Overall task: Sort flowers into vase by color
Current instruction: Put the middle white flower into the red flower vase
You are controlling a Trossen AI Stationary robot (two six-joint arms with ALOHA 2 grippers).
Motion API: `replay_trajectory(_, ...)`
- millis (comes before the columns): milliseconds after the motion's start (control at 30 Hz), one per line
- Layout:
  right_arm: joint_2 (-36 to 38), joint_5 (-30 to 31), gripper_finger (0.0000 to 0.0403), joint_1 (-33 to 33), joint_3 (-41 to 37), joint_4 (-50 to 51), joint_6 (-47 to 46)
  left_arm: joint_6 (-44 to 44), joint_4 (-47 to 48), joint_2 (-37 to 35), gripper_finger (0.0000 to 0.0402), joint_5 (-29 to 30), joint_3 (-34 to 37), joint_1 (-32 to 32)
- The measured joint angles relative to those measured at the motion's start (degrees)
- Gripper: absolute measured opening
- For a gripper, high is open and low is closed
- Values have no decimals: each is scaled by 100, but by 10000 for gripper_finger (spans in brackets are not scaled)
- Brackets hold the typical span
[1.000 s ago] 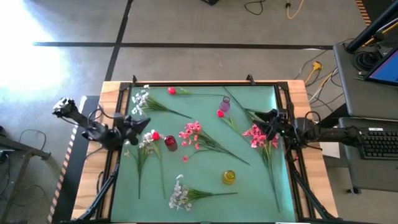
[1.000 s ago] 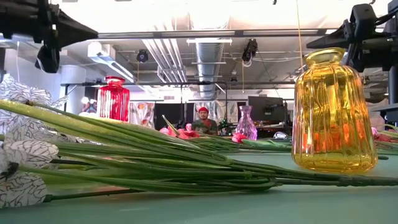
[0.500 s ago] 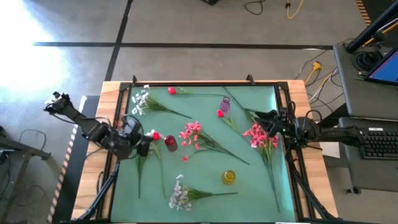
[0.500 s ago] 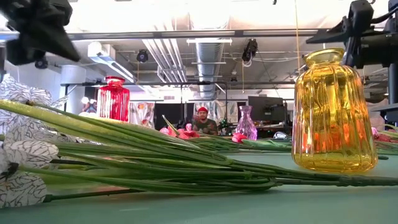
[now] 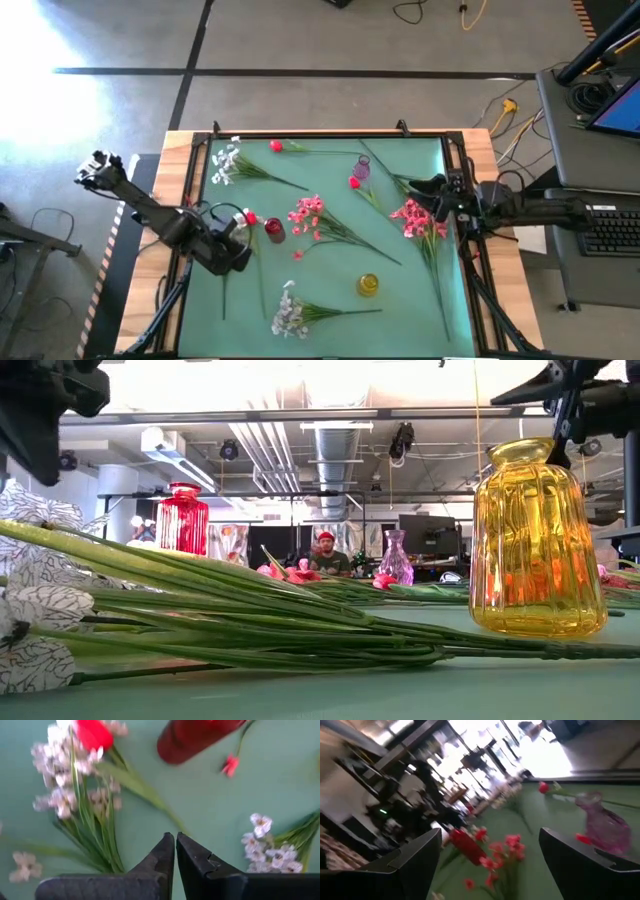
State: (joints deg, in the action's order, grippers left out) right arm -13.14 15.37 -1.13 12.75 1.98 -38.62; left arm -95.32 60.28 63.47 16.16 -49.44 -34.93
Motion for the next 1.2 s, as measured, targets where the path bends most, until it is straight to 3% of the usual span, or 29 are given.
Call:
replay_trajectory(300, -641, 269, 327, 0, 833, 1485, 14, -365, 46, 224, 71, -300, -43, -66)
replay_trajectory(567, -722, 280, 327, 0, 918, 1579, 114, -618, 223, 531, 162, -409, -34, -73)
replay_trajectory(767, -722, 287, 327, -2, 809, 1579, 119, -920, 547, 976, 219, -837, 28, -92)
replay_trajectory(1033, -722, 286, 327, -2, 583, 1594, -37, -1203, 219, 1391, 219, -960, 275, -213)
replay_trajectory(1200, -720, 287, 327, -2, 582, 1578, -39, -1902, -169, 1508, 216, -1096, 607, -582)
